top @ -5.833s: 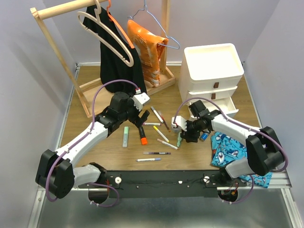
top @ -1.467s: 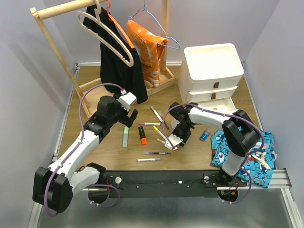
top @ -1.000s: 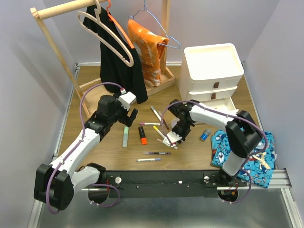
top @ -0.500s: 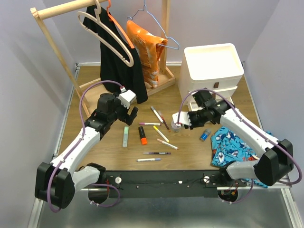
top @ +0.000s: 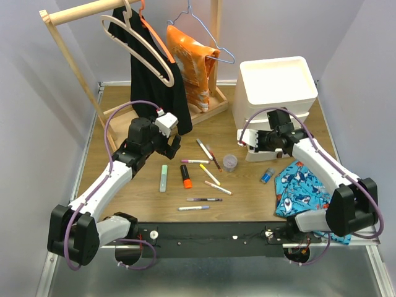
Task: Sort the stationery into containers
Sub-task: Place the stationery in the drawer, then close the drawer in the storage box.
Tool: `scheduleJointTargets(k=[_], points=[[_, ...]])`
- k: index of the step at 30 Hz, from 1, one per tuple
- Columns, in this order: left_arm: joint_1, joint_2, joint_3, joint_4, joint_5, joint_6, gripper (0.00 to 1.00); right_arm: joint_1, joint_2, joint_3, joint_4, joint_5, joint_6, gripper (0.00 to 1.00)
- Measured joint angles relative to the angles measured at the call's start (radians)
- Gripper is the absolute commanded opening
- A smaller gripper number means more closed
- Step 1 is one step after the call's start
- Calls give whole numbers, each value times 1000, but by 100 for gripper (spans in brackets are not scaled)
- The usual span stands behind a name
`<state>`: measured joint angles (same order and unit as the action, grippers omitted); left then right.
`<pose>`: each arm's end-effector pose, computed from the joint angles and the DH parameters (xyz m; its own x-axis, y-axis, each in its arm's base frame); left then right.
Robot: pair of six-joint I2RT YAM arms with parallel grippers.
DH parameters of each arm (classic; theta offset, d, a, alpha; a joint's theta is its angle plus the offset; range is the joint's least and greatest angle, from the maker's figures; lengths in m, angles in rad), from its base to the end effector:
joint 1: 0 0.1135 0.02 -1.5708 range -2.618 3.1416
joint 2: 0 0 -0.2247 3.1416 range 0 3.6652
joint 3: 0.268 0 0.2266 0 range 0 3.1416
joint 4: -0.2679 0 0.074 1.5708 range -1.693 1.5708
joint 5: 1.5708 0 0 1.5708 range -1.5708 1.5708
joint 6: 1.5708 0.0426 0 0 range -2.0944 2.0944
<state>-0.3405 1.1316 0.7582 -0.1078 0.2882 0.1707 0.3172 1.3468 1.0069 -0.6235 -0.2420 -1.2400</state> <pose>0.2331 -0.0954 0.2399 -0.3351 0.2915 -0.8959 0.6237 0.7814 0.0210 0.2457 0.0914 0.2216 0.1559 -0.9152 -0.3715 -0.8784 0.0435 -0.4760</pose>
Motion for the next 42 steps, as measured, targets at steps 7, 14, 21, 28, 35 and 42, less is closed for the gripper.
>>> scheduleJointTargets(k=[7, 14, 21, 28, 35, 42], points=[[0, 0, 1, 2, 0, 0, 99, -76, 93, -1, 53, 35, -121, 24], [0, 0, 1, 2, 0, 0, 99, -104, 108, 1, 55, 43, -177, 50], [0, 0, 1, 6, 0, 0, 99, -108, 55, 39, 3, 39, -146, 42], [-3, 0, -1, 23, 0, -4, 99, -149, -40, 40, -135, 9, -88, 1], [-17, 0, -9, 31, 0, -8, 99, -171, -37, -2, -224, -9, -56, 1], [-28, 0, -9, 31, 0, -8, 99, -175, -36, -67, -213, -9, -42, 1]])
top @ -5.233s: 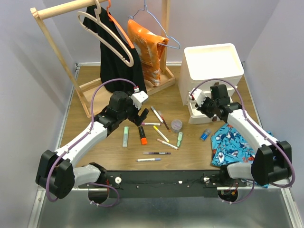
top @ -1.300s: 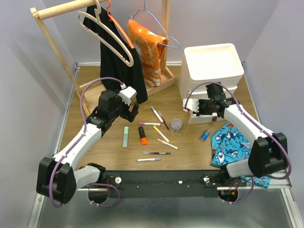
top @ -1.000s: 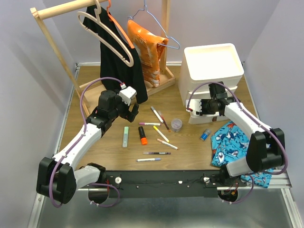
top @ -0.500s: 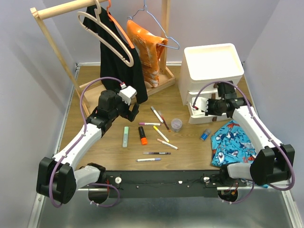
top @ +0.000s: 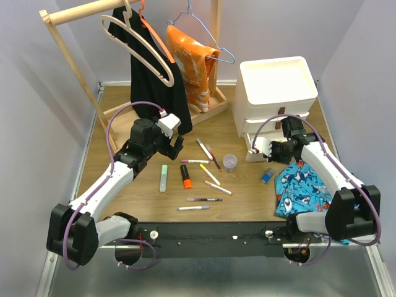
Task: Sort the stationery into containers
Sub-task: Close the drawer in the storage box.
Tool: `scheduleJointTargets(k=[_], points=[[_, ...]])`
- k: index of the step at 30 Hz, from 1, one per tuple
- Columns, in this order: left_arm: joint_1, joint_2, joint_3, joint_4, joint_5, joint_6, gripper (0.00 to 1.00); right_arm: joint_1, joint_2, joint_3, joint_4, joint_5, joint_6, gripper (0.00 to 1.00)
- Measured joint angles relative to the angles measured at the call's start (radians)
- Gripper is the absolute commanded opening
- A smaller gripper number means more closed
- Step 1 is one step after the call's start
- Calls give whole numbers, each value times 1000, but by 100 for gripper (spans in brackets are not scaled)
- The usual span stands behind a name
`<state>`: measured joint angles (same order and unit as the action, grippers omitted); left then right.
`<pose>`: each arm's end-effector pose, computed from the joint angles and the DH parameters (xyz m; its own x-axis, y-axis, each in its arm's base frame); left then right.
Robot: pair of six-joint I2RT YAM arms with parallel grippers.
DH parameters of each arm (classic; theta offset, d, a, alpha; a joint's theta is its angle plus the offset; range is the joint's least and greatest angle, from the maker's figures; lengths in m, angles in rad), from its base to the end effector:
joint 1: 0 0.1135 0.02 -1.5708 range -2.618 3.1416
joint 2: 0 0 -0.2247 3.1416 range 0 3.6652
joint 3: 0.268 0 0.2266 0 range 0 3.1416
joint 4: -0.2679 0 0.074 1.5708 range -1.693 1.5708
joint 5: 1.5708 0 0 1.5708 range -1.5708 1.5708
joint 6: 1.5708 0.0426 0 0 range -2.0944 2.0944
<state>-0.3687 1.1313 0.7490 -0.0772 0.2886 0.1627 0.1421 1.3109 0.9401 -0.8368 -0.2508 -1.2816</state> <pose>0.2311 -0.1023 0.2401 -0.3136 0.2877 -0.9049 0.6428 0.7658 0.0207 0.2248 0.0428 0.1997 -0.0487 -0.9449 -0.3237 -0.9509 0.1430 -0.2744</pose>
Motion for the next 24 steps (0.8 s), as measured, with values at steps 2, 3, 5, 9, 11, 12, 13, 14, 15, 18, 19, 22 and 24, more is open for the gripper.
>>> scheduleJointTargets(k=[2, 3, 5, 9, 11, 12, 13, 14, 15, 18, 19, 22, 24], points=[[0, 0, 0, 0, 0, 0, 99, 0, 3, -19, 21, 1, 5, 1], [0, 0, 0, 0, 0, 0, 99, 0, 4, -26, 31, 3, 7, 1], [0, 3, 0, 0, 0, 0, 99, 0, 12, -53, 79, 17, 18, 1], [0, 17, 0, 0, 0, 0, 99, 0, 60, -73, 178, 60, 52, 1], [0, 25, 0, 0, 0, 0, 99, 0, 84, -73, 236, 79, 72, 1], [0, 29, 0, 0, 0, 0, 99, 0, 89, -73, 253, 82, 80, 1], [0, 32, 0, 0, 0, 0, 99, 0, 92, -74, 275, 86, 87, 1], [0, 33, 0, 0, 0, 0, 99, 0, 93, -75, 295, 88, 94, 1], [0, 34, 0, 0, 0, 0, 99, 0, 93, -75, 325, 91, 101, 1], [0, 35, 1, 0, 0, 0, 99, 0, 93, -77, 380, 97, 107, 1], [0, 36, 1, 0, 0, 0, 99, 0, 94, -80, 402, 100, 108, 1], [0, 39, 1, 0, 0, 1, 99, 0, 102, -100, 480, 105, 112, 1], [1, 42, 2, -2, 0, 1, 99, 0, 108, -116, 525, 108, 113, 1]])
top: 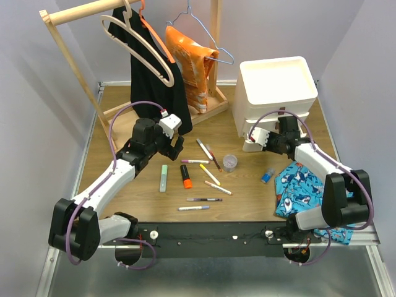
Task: Sort the stationery into containers
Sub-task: Close the drawer in the storage box.
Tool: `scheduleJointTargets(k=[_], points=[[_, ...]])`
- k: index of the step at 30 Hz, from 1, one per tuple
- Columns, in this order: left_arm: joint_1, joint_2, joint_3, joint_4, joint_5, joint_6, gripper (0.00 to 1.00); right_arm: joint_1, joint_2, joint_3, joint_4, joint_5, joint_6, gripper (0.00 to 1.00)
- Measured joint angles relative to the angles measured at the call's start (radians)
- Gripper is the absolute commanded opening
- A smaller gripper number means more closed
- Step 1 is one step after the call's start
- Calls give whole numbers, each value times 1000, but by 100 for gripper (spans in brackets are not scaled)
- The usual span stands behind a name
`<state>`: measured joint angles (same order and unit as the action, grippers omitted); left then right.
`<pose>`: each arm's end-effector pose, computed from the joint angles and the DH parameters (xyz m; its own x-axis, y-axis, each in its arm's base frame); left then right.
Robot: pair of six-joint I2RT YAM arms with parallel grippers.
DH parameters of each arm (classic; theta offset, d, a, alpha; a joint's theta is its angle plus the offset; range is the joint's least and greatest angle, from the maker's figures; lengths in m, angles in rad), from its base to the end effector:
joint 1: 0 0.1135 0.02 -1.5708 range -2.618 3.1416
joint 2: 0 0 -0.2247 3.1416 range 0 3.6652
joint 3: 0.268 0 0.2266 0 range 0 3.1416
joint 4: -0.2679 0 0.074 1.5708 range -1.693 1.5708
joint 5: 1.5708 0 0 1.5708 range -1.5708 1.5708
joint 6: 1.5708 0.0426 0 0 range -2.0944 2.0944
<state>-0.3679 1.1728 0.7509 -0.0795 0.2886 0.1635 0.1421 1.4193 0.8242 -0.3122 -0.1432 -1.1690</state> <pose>0.2359 -0.1039 0.2307 -0.3484 0.3015 -0.8875 0.6430 0.7659 0.0078 0.2686 0.0446 0.1713 -0.0959 -0.9339 -0.3444 -0.8066 0.2756 -0.5229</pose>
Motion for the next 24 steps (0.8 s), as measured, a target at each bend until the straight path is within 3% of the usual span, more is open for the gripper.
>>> scheduleJointTargets(k=[24], points=[[34, 27, 45, -27, 0, 4, 99, 0, 68, -148, 451, 26, 21, 1]])
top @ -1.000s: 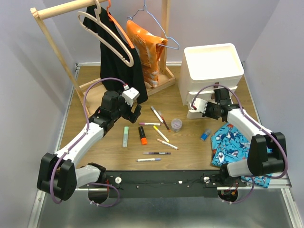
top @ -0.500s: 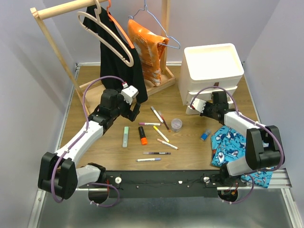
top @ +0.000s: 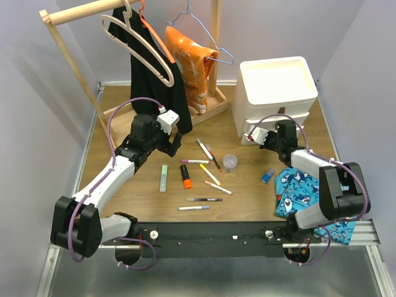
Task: Sort the stationery into containers
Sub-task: Close the drawer in the storage box.
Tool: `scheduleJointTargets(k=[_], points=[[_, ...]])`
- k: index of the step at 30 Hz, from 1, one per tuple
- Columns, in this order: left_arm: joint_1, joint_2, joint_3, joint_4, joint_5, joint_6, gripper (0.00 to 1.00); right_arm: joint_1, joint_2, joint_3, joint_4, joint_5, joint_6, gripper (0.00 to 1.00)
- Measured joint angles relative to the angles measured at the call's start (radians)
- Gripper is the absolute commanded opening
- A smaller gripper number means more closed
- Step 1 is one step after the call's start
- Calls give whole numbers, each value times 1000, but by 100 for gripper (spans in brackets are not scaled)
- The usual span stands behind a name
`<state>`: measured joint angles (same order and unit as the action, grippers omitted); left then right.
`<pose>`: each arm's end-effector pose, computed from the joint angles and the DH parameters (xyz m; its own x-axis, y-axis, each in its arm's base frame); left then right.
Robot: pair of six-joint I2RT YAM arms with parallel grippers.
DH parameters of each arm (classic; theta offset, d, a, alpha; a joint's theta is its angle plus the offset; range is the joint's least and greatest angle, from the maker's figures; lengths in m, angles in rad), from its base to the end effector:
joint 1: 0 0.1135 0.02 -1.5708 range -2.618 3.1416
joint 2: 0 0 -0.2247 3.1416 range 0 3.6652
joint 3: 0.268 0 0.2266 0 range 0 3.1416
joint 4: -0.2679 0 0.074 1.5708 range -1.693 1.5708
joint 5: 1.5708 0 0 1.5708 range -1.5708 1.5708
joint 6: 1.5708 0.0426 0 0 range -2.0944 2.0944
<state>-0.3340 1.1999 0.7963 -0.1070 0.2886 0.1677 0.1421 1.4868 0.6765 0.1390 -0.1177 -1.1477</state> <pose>0.2447 -0.0978 0.2362 -0.3635 0.2955 -0.8835 0.6182 0.7860 0.0085 0.2827 0.0455 0.1481 -0.0416 -0.9207 -0.3881 -0.6565 0.3180 -0.6840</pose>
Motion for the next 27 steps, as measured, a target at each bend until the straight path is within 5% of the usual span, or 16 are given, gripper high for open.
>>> scheduleJointTargets(k=[17, 21, 24, 27], points=[[5, 6, 0, 0, 1, -5, 99, 0, 43, -49, 216, 4, 88, 2], [5, 6, 0, 0, 1, -4, 99, 0, 26, -37, 167, 17, 134, 32], [6, 5, 0, -1, 1, -4, 99, 0, -53, 11, -5, 29, 245, 46], [6, 5, 0, -3, 5, -4, 99, 0, -195, 87, -207, 16, 406, 48]])
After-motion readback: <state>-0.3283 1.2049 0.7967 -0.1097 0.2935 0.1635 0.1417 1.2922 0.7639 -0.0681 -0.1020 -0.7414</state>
